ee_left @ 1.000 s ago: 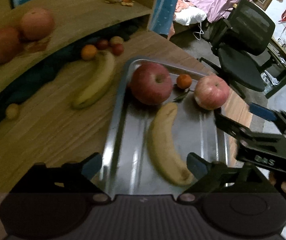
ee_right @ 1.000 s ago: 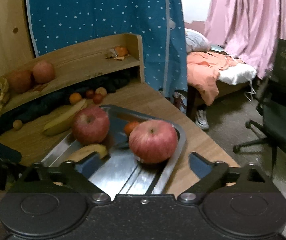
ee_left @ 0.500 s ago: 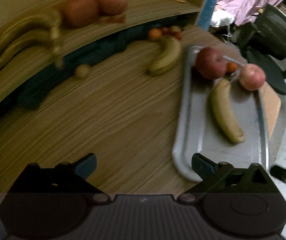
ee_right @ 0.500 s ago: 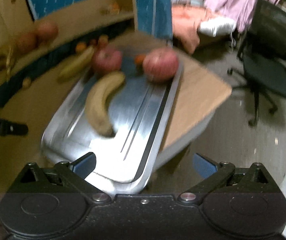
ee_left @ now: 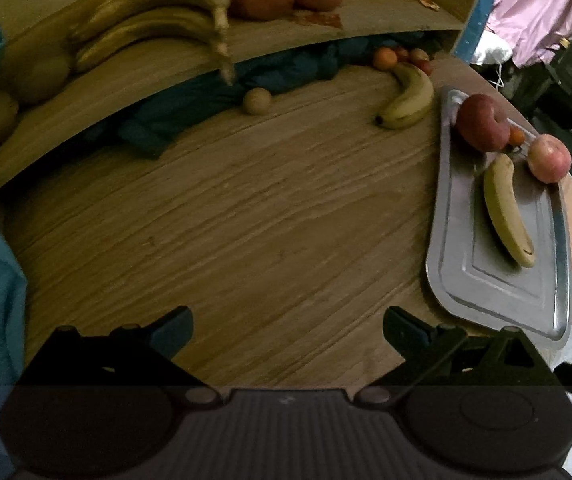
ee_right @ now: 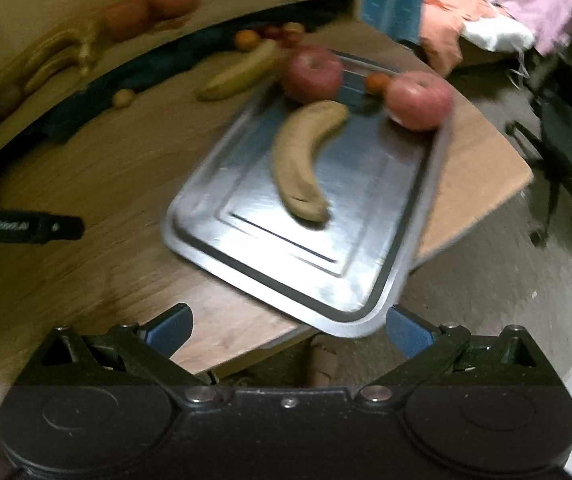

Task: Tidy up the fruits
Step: 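Move both tools away from the tray toward the fruit by the shelf, then grasp a small red fruit with the right tool while the left tool grasps a yellow banana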

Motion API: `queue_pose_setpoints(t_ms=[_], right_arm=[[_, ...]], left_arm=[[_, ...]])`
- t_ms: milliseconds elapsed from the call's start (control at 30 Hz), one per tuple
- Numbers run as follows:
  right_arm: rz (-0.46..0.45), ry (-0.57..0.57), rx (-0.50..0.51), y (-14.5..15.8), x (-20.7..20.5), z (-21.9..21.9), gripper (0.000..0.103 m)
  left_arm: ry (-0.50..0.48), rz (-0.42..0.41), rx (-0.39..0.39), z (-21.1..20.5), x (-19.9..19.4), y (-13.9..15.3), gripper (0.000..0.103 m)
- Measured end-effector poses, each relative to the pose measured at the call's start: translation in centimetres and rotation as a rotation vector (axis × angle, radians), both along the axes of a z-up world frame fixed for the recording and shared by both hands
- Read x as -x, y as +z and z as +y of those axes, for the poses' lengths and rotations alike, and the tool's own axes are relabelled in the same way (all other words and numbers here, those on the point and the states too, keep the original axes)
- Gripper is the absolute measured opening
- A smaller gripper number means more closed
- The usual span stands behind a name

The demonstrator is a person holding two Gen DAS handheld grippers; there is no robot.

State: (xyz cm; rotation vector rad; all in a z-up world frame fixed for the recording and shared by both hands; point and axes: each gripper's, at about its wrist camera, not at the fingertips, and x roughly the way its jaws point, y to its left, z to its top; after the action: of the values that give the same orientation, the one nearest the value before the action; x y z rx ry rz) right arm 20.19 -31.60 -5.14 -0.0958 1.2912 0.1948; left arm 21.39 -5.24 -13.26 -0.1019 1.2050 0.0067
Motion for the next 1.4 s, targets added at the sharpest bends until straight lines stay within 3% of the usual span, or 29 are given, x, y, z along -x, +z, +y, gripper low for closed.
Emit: queue_pose_setpoints(t_ms=[367, 633, 1033, 1267, 1400], right_arm=[[0.013, 0.122, -0.029, 0.2, -1.7, 2.1, 0.102], [-0.020, 0.162, -0.057, 0.1, -4.7, 1.4, 0.102], [-0.235, 0.191, -0.149, 0.6, -16.4, -2.7, 0.102], [-0.260, 0.243, -0.157, -2.2, -25.5, -3.0, 0.102], [-0.251, 0.287, -0.160, -4.0, -28.6, -2.0, 0.102]], left_arm=[[0.052, 0.013, -0.006, 0.1, -0.2, -0.1, 0.103], [0.068, 0.006, -0.009, -1.1, -2.8, -0.3, 0.103], [0.023, -0.077, -0.047, -6.3, -11.5, -0.2, 0.103], [0.004, -0.110, -0.067, -8.4, -17.0, -1.0, 0.103], [-0.032, -0.107, -0.087, -9.4, -18.8, -1.5, 0.103]])
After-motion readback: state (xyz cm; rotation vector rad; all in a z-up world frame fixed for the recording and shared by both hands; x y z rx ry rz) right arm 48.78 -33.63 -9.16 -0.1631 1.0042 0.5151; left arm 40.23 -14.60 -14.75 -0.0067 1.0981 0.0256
